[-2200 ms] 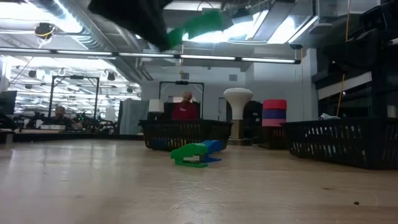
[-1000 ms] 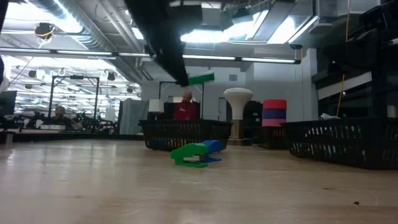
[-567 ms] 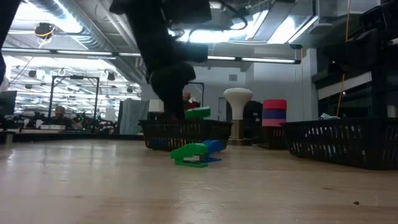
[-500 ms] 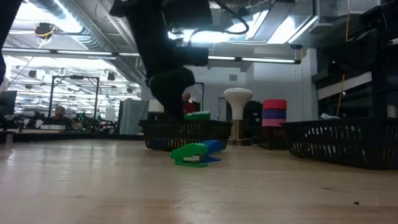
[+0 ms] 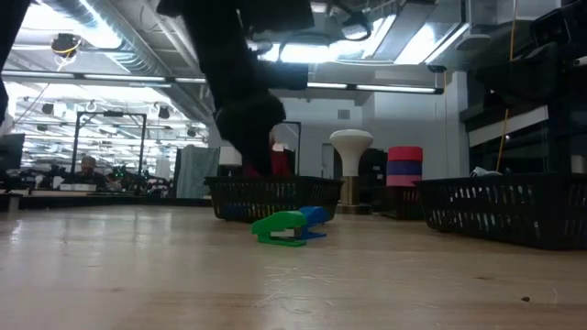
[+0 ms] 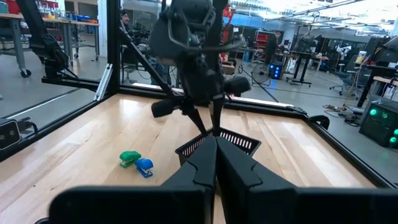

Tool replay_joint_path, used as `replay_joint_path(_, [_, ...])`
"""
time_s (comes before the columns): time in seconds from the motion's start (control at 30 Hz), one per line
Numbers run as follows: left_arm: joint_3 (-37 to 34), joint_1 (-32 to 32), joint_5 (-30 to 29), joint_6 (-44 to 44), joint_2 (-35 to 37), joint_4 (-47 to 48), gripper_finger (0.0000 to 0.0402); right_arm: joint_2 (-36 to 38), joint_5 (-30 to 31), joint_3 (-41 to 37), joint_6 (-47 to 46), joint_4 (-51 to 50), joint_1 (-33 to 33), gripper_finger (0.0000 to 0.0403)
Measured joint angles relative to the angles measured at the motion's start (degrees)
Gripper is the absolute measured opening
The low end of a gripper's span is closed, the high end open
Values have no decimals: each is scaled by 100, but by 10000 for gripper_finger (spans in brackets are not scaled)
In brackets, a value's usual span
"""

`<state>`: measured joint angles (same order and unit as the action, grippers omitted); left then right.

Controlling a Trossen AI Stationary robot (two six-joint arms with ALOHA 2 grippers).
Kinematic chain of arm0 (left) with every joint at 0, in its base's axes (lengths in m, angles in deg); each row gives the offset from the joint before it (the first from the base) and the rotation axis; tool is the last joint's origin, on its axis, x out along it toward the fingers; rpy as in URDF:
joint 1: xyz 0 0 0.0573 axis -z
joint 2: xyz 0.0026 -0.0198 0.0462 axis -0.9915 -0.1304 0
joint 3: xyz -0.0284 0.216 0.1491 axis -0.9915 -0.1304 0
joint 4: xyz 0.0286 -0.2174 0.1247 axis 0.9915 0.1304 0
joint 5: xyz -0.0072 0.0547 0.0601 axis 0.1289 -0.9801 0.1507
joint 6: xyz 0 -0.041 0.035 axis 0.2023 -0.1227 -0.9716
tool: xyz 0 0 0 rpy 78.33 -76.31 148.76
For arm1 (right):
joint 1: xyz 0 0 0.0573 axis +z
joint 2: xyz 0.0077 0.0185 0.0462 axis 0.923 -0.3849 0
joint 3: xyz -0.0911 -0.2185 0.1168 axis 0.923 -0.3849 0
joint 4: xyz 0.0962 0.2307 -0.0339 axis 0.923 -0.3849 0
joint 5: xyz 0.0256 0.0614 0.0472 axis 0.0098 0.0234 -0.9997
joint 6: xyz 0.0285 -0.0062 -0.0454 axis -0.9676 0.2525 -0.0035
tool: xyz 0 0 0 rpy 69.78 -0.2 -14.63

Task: Pick and place Stapler, Stapler remover, tape
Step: Put the green stapler into the center black bin

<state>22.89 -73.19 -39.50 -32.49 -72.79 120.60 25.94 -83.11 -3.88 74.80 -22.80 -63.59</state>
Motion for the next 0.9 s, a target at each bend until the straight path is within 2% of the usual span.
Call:
replay_joint_path(0.27, [346, 187, 359, 113, 248, 5, 87, 0, 0, 2, 0, 0, 0, 14])
replay_joint_path(0.53, [558, 686, 1219, -29, 275, -176, 87, 2, 0, 0, 2, 0, 1, 14])
replay_joint_path(0.73, [557, 1142, 1209, -158, 272, -841, 87, 0, 0, 0, 0, 0, 2, 14])
replay_joint_path(0.9, [558, 1424, 1199, -975, 271, -1609, 82, 2, 0, 0, 0, 0, 2, 14])
